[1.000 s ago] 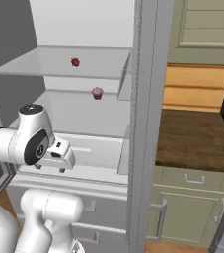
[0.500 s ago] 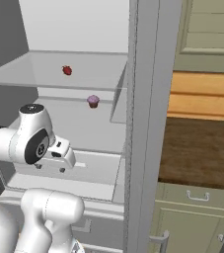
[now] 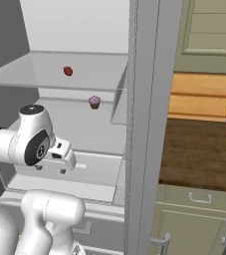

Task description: Take the strawberry from the fridge and place it on top of the pancake, located on the dining counter.

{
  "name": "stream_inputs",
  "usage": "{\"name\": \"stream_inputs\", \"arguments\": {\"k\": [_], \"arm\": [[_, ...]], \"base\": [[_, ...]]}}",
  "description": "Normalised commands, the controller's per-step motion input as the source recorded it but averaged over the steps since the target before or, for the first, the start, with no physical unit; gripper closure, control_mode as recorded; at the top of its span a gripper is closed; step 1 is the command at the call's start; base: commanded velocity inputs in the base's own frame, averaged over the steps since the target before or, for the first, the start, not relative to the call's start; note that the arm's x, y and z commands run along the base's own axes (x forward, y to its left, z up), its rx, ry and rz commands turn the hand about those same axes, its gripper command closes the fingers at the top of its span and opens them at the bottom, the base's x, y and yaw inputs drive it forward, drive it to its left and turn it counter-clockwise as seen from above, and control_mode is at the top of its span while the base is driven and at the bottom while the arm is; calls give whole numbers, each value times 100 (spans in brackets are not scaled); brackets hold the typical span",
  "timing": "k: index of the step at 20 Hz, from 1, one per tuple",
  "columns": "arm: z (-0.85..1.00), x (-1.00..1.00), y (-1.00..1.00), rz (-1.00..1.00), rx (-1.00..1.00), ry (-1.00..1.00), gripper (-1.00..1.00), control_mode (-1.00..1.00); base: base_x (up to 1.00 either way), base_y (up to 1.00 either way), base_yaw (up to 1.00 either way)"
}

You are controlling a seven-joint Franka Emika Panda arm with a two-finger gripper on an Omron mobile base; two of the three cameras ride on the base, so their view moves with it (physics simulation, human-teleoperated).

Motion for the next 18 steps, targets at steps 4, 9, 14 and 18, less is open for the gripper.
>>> {"name": "stream_inputs", "arguments": {"k": [4,9,14,18], "arm": [[16,5,7,0,0,-17,-100,-100],[63,0,12,0,-4,-45,-100,-100],[87,2,0,0,-3,-47,-100,-100],[93,6,0,1,0,-31,-100,-100]], "base": [[0,0,0],[0,0,0],[0,0,0],[0,0,0]]}}
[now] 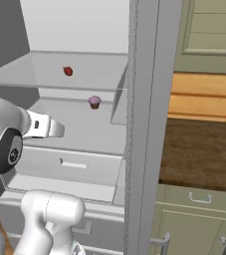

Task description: Take the strawberry from the fridge and place it on top of the pancake, located on the dining counter.

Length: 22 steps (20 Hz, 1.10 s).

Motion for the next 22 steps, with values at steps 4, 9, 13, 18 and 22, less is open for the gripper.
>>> {"name": "stream_inputs", "arguments": {"k": [4,9,13,18,22], "arm": [[72,5,0,1,0,-37,-100,-100],[80,22,0,4,4,-21,-100,-100],[86,37,0,5,4,-2,-100,-100],[27,41,0,0,0,5,-100,-100],[-6,77,0,0,0,6,-100,-100]], "base": [[0,0,0],[0,0,0],[0,0,0],[0,0,0],[0,0,0]]}}
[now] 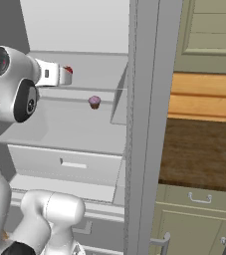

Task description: Take the strawberry from the fridge and place it on top of the pancake, located on the dining counter.

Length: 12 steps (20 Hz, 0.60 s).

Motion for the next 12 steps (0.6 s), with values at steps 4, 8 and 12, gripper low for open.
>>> {"name": "stream_inputs", "arguments": {"k": [4,8,12], "arm": [[0,90,0,0,0,0,-100,-100],[-1,89,-6,0,0,11,-100,-100],[-11,82,0,0,-1,1,-100,-100]], "base": [[0,0,0],[0,0,0],[0,0,0]]}}
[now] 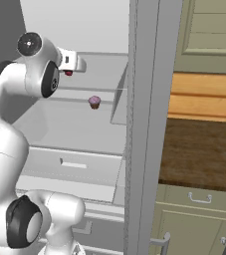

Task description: Take the strawberry from the fridge and place it on top of the pancake, located on the dining counter.

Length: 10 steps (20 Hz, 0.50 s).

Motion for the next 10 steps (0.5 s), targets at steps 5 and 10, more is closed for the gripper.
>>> {"name": "stream_inputs", "arguments": {"k": [5,10], "arm": [[-29,87,0,0,-1,5,-100,-100],[-17,57,0,3,-1,3,-100,-100]], "base": [[0,0,0],[0,0,0]]}}
